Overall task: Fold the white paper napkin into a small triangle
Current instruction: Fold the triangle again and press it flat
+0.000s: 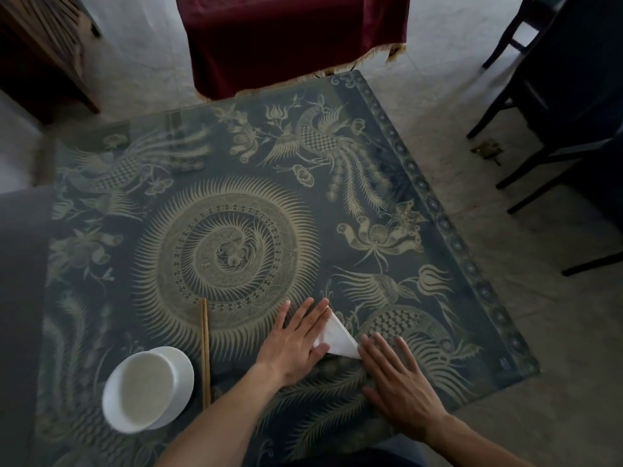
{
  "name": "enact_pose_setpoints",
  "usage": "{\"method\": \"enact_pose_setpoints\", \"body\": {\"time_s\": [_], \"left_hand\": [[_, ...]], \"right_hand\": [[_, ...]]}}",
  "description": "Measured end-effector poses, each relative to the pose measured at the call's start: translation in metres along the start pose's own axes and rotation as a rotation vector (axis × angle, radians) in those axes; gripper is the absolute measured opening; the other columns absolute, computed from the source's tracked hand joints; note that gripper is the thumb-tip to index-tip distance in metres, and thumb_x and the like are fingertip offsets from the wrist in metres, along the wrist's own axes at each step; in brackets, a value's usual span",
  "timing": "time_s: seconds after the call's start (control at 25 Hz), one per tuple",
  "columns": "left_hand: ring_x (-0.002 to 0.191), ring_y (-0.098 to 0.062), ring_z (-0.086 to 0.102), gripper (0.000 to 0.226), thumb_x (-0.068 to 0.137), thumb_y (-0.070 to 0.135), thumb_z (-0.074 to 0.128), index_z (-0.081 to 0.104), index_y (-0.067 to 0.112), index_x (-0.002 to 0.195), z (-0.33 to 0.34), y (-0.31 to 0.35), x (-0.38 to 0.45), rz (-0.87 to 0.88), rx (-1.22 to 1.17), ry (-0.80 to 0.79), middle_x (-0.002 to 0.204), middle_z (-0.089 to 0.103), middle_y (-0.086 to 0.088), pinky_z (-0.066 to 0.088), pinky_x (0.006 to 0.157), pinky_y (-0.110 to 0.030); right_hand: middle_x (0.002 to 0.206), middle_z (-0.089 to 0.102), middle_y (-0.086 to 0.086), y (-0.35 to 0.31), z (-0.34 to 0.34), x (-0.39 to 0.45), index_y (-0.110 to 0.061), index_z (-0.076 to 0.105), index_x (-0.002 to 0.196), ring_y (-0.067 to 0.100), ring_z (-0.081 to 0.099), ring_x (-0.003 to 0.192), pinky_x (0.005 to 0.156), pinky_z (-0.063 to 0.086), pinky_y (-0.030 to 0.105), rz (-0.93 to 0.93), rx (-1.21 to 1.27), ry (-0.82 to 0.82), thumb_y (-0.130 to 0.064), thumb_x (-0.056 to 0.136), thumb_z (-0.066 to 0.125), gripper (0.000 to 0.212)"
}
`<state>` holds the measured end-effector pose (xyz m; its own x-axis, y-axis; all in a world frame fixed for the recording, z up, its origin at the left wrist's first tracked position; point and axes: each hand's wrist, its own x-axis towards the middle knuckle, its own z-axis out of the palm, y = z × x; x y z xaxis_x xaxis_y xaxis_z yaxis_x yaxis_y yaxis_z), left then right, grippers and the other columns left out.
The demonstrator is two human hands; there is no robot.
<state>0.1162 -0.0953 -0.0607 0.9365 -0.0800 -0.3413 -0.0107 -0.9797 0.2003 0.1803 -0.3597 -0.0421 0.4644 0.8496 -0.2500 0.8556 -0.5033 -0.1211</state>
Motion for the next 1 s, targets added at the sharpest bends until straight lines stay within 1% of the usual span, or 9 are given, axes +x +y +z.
{"method": "enact_pose_setpoints", "body": {"time_s": [0.08,0.16,0.24,0.36,0.44,0.64,0.72,0.84,1.0], "left_hand": [[0.149,-0.016,-0.014,0.066,0.104,0.051,0.016,-0.01,0.019,0.155,0.001,0.002,-0.006,-0.001,-0.032,0.061,0.164,-0.016,0.005,-0.005,0.117,-0.053],[0.15,-0.017,-0.008,0.065,0.104,0.048,0.019,-0.004,0.016,0.156,0.003,0.005,-0.015,-0.026,-0.047,0.087,0.165,-0.008,0.001,-0.003,0.117,-0.052],[0.149,-0.015,-0.012,0.064,0.104,0.049,0.014,-0.003,0.015,0.156,0.007,0.006,-0.021,-0.066,-0.032,0.066,0.164,-0.008,0.0,-0.004,0.117,-0.051],[0.145,-0.012,-0.024,0.064,0.101,0.051,0.003,-0.011,0.018,0.154,0.01,0.007,-0.023,-0.1,-0.014,0.035,0.162,-0.018,0.004,-0.012,0.116,-0.05],[0.146,-0.012,-0.024,0.063,0.102,0.051,0.005,-0.011,0.019,0.154,0.008,0.008,-0.024,-0.115,-0.03,0.046,0.161,-0.019,0.006,-0.013,0.116,-0.05],[0.15,-0.019,-0.001,0.062,0.105,0.049,0.019,0.008,0.017,0.156,0.021,0.008,-0.052,-0.208,-0.04,0.089,0.165,0.0,0.003,0.001,0.114,-0.052],[0.15,-0.019,0.006,0.061,0.105,0.049,0.019,0.016,0.016,0.156,0.026,0.008,-0.068,-0.252,-0.055,0.087,0.164,0.008,0.002,0.007,0.113,-0.053],[0.15,-0.017,0.008,0.061,0.105,0.049,0.019,0.019,0.016,0.155,0.029,0.01,-0.086,-0.324,-0.076,0.075,0.164,0.012,0.002,0.01,0.113,-0.052],[0.149,-0.018,0.011,0.059,0.105,0.048,0.019,0.021,0.018,0.155,0.031,0.012,-0.1,-0.366,-0.081,0.088,0.163,0.015,0.005,0.011,0.113,-0.052]], "right_hand": [[0.159,0.022,0.009,-0.01,-0.006,0.026,-0.01,0.026,0.151,0.026,0.01,0.148,0.112,0.013,0.053,0.005,0.024,0.011,-0.053,0.094,0.043,0.073],[0.161,0.014,0.01,-0.02,-0.012,0.053,-0.009,0.021,0.153,0.026,0.007,0.148,0.113,0.01,0.052,-0.038,0.024,0.005,-0.051,0.096,0.042,0.074],[0.162,0.006,0.01,-0.026,-0.015,0.075,-0.008,0.013,0.153,0.026,0.001,0.148,0.114,0.006,0.051,-0.069,0.006,-0.006,-0.051,0.098,0.037,0.074],[0.162,0.001,0.007,-0.025,-0.014,0.087,-0.01,0.007,0.154,0.023,-0.004,0.148,0.114,0.003,0.05,-0.087,0.028,-0.029,-0.054,0.101,0.028,0.072],[0.162,0.0,0.006,-0.022,-0.011,0.088,-0.011,0.006,0.154,0.023,-0.004,0.148,0.113,0.002,0.05,-0.101,0.029,-0.033,-0.056,0.101,0.023,0.072],[0.162,-0.004,0.007,-0.019,-0.004,0.09,-0.012,0.002,0.154,0.023,-0.009,0.148,0.114,0.0,0.052,-0.111,0.021,-0.066,-0.057,0.1,0.02,0.073],[0.162,0.002,0.008,-0.019,-0.003,0.09,-0.011,0.007,0.154,0.021,-0.008,0.148,0.113,0.002,0.052,-0.102,0.015,-0.062,-0.057,0.1,0.023,0.073],[0.161,0.014,0.009,-0.019,-0.002,0.089,-0.009,0.018,0.153,0.02,0.0,0.147,0.112,0.008,0.051,-0.098,0.024,-0.067,-0.058,0.099,0.025,0.073],[0.161,0.004,0.007,-0.017,-0.001,0.091,-0.012,0.01,0.154,0.017,-0.01,0.146,0.113,0.002,0.051,-0.112,0.041,-0.052,-0.059,0.099,0.022,0.073]]}}
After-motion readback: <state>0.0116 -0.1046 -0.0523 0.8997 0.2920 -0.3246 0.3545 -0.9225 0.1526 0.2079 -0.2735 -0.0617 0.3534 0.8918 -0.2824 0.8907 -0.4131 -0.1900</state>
